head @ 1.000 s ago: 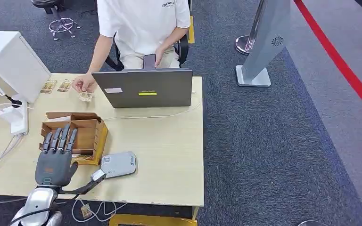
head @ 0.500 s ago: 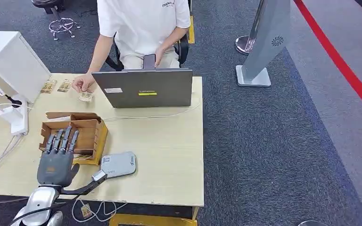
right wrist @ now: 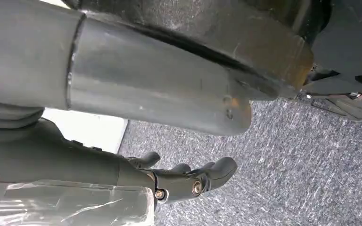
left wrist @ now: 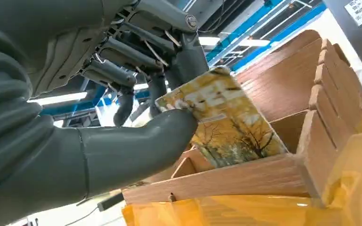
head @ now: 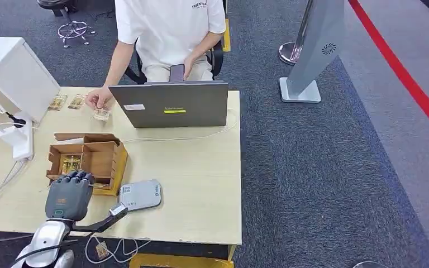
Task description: Pass the card to the sensor for recognition and then transmit it.
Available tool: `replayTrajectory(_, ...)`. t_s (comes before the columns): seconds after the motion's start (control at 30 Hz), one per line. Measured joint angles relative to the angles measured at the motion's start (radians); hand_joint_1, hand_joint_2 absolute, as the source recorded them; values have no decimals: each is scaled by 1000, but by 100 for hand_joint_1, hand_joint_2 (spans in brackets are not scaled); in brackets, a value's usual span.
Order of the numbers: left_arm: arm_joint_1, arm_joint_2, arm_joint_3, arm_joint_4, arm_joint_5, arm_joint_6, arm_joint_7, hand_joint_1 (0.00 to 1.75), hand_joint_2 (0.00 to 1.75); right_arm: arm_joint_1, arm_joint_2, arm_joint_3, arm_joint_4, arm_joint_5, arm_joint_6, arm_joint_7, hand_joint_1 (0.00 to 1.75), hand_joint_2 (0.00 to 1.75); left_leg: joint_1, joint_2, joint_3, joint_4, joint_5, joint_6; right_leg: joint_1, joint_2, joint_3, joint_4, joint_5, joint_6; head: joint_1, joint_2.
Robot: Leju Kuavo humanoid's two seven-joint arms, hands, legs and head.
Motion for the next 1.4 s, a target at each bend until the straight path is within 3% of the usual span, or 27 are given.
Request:
replayTrajectory(0.27, 0, 2, 0, 0, 9, -10, -8, 175, 175, 0, 0, 0, 0, -5, 1, -2, 0, 0, 0, 0, 0, 0, 0, 0, 0, 0, 0, 0, 0, 0, 0, 0)
replayTrajectory(0.43, 6, 0, -2, -2, 0, 32, -7, 175, 175, 0, 0, -3, 0, -9, 2, -3, 0, 0, 0, 0, 0, 0, 0, 0, 0, 0, 0, 0, 0, 0, 0, 0)
replayTrajectory(0.67, 14, -18, -58, -89, -42, 34, 2, 175, 175, 1, -9, -19, 0, -29, 19, -6, 0, 0, 0, 0, 0, 0, 0, 0, 0, 0, 0, 0, 0, 0, 0, 0)
replayTrajectory(0.8, 5, -15, -119, -177, -42, -8, 13, 175, 175, 1, -14, -31, 0, -38, 20, -8, 0, 0, 0, 0, 0, 0, 0, 0, 0, 0, 0, 0, 0, 0, 0, 0)
replayTrajectory(1.0, -51, 51, -172, -317, 90, -113, -10, 175, 175, 1, -15, -49, 0, -46, 14, -13, 0, 0, 0, 0, 0, 0, 0, 0, 0, 0, 0, 0, 1, 0, 0, 0)
replayTrajectory(1.27, -98, 103, -185, -394, 151, -125, -20, 175, 175, 0, -15, -56, 0, -45, 14, -18, 0, 0, 0, 0, 0, 1, 0, 0, 0, 0, -1, 0, 0, 0, 0, 0)
replayTrajectory(1.33, -145, 111, -188, -422, 166, -172, 0, 175, 175, -4, -16, -79, 5, 41, 7, -31, 0, 0, 0, -1, 0, 1, 0, 0, 0, -1, -1, 0, 0, 0, 0, 0)
replayTrajectory(1.4, -215, 118, -188, -418, 150, -156, -9, 175, 175, -12, -16, -138, 7, 152, 19, -35, 0, 0, 0, -1, 0, 1, 1, 0, 0, -1, 0, 0, 1, 0, 0, 0)
